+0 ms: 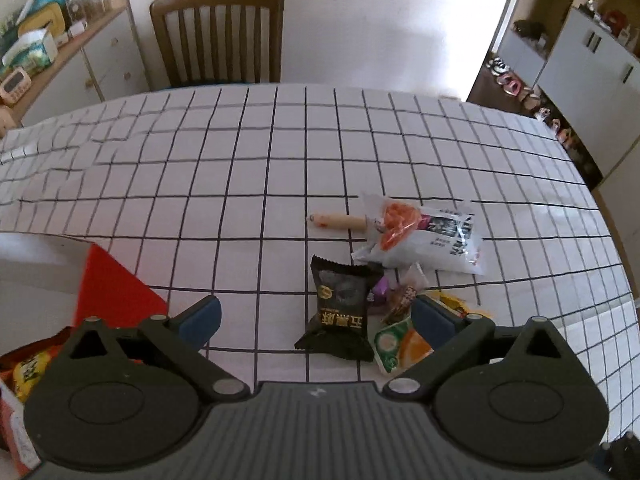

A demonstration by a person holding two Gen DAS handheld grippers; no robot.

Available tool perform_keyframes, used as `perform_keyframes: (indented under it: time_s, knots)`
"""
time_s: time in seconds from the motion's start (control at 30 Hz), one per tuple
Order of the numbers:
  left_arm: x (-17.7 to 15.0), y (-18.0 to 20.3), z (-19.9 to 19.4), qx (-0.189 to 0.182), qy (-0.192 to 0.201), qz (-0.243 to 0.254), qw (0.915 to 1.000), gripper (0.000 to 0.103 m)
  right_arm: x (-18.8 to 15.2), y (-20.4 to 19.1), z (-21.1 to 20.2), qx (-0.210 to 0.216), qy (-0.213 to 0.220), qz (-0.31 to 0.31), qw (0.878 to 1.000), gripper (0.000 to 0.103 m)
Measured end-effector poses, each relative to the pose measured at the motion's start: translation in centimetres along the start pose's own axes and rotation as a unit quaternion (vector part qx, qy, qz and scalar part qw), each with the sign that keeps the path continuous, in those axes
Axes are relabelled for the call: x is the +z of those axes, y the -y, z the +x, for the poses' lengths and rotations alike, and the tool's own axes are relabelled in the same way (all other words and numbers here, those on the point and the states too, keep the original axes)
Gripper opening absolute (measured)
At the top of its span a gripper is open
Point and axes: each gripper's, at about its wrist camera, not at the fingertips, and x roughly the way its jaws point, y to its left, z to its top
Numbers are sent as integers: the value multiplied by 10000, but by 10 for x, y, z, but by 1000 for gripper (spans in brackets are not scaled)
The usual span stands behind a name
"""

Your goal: Organize snacks

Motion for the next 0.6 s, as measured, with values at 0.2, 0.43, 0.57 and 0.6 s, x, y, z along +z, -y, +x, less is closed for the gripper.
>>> perform_keyframes:
  time_s: [0.2, 0.43, 0.57, 0.6]
  knots:
    - [0, -5, 27, -3, -218, -116, 9997, 102, 2, -8, 22, 47, -164, -7, 9999, 82]
    - [-3, -9, 40, -59, -192, -253, 9995, 101, 1, -3, 50, 90, -445, 438, 9980, 71]
    - [-3, -9, 47, -89, -237, -274, 9993, 95, 1, 1, 64, 53, -585, 720, 9957, 61]
    - [-4, -9, 49, -103, -265, -280, 9992, 92, 1, 1, 67, 53, -608, 772, 9951, 59]
